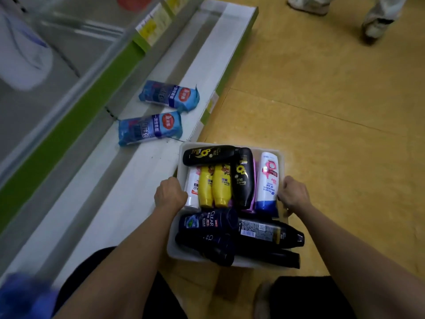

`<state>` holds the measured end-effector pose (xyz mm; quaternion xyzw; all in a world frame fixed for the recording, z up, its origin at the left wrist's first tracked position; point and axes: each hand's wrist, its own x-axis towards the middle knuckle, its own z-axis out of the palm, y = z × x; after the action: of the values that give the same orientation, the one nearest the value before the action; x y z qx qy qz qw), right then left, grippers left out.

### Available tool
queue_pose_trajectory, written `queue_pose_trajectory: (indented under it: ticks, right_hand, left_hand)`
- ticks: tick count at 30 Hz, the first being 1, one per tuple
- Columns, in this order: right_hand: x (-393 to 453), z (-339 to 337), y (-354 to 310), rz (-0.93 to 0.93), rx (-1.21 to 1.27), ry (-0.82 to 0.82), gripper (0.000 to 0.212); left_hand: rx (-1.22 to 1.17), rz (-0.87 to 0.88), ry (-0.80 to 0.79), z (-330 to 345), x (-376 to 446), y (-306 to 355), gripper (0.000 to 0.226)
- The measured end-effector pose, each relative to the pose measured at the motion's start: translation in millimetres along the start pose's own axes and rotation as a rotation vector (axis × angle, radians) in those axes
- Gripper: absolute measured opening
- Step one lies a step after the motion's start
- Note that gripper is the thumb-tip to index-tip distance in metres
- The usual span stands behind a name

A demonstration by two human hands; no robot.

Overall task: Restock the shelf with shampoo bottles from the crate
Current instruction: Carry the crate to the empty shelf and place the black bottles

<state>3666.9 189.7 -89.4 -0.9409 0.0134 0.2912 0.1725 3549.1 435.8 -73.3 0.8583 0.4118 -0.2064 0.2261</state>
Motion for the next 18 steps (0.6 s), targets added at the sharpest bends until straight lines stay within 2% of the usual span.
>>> queue_pose_trajectory:
  ticks: [10, 13, 16, 18]
  right_hand:
    - [57, 36, 11, 0.016, 0.020, -0.032, 0.016]
    - [60, 35, 11, 0.041, 0.018, -0.098, 0.020]
    - [61, 28, 3, 0.067, 0.049, -0.148, 0.033]
    - [60, 23, -6, 0.035, 0.016, -0.102, 0.048]
  left_hand:
    - [0.072, -0.008, 0.038, 49, 51, 2, 0.020]
    - [0.150, -0.008, 0.011, 51, 55, -1, 0.022]
    - [0.284, 0.042, -0.080, 41, 61, 5, 0.027]
    - [0.333, 0.066, -0.120, 35, 64, 12, 0.032]
